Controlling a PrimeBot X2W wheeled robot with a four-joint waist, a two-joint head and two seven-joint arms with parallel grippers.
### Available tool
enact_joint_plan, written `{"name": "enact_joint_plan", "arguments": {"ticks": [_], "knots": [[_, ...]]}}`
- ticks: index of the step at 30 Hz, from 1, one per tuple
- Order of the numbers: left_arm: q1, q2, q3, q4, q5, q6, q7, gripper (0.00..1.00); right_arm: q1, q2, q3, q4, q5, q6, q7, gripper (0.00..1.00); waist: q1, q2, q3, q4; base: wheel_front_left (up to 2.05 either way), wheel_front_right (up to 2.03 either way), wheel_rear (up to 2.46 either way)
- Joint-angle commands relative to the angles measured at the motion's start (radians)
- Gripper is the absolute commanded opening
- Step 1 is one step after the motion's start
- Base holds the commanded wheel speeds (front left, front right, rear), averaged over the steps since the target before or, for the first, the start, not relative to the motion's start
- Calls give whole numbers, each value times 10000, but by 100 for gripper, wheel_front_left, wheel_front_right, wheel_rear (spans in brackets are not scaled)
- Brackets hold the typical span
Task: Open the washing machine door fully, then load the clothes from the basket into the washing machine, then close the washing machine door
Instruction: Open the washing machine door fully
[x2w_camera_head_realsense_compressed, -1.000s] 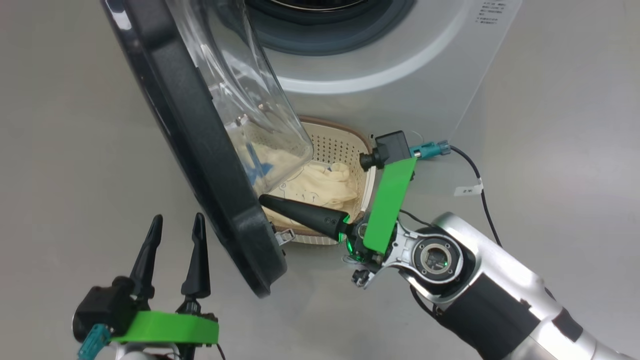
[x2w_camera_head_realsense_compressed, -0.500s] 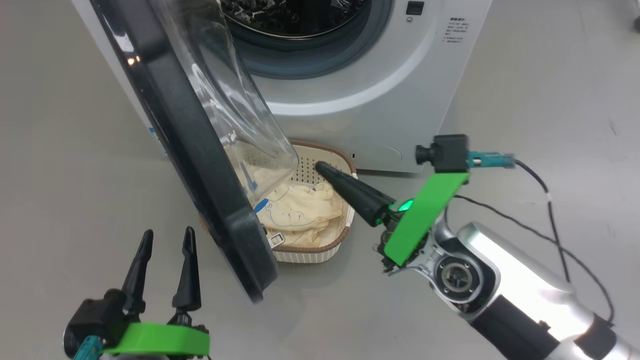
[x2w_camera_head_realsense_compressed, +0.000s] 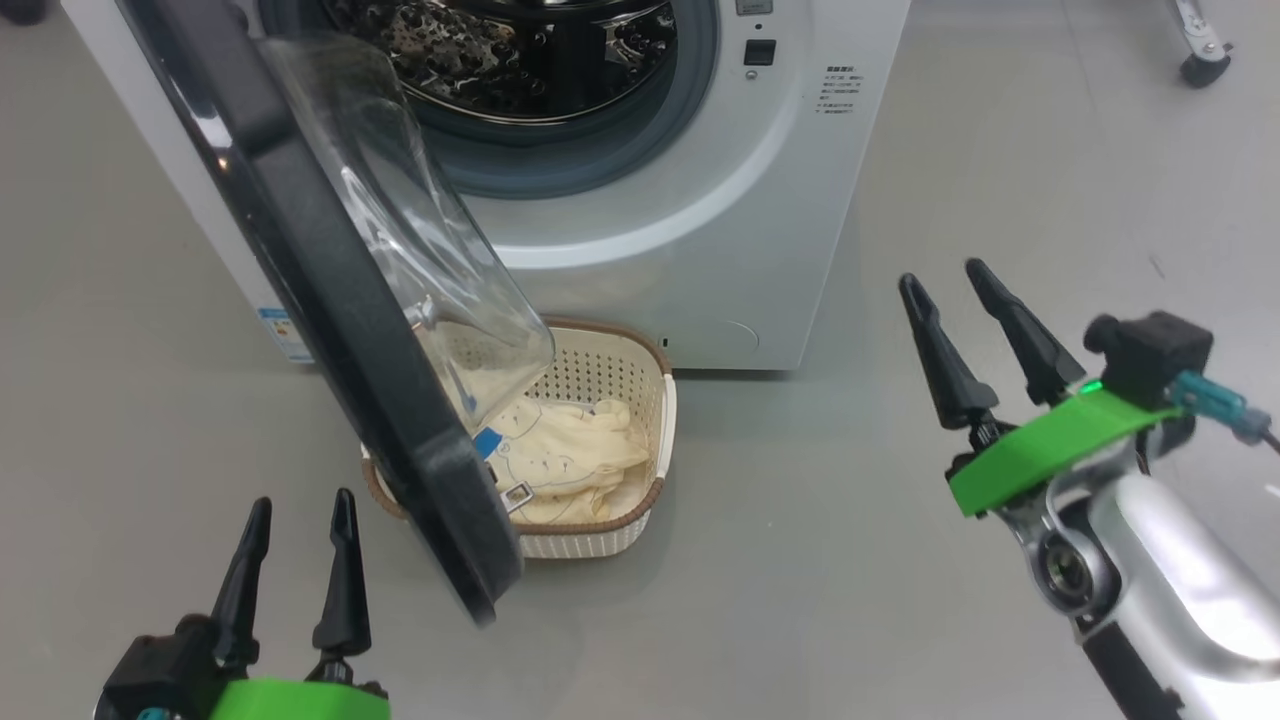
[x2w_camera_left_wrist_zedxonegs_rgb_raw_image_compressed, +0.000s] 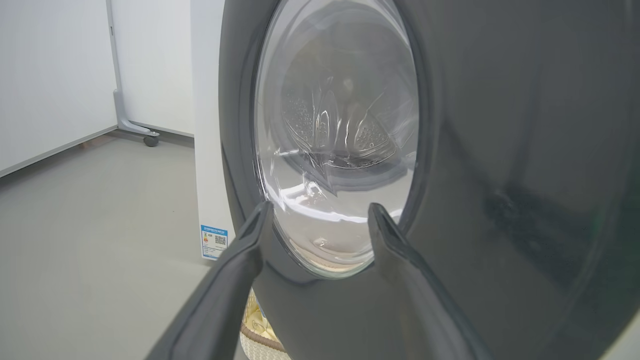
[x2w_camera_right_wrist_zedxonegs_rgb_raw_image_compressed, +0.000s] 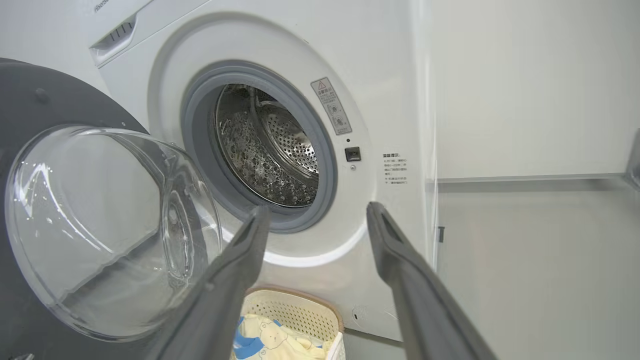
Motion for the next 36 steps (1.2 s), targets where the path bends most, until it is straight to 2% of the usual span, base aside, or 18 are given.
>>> {"name": "enact_joint_plan", "arguments": {"ticks": [1,5,11,24,36], "knots": [[-122,160,402,-359,91,4,-69,100,305,201,-319,-361,-409,37,-92,100,0,-1,-8,-46,0,0,0],[-68,171,423,-406,93,4,-69,100,1303,659,-1903,-809,-1923,37,-93,100,0,-1,-19,-151,0,0,0],[44,184,503,-405,93,4,-69,100,2393,1209,-3194,-1451,-3354,37,-94,100,0,-1,-51,-369,0,0,0],[255,165,619,-363,81,4,-69,100,3684,1953,-4196,-2036,-4925,37,-95,100,0,-1,-158,-693,0,0,0],[356,147,665,-325,80,4,-69,100,4415,2353,-5017,-2203,-5113,37,-95,100,0,-1,-280,-644,0,0,0]]}}
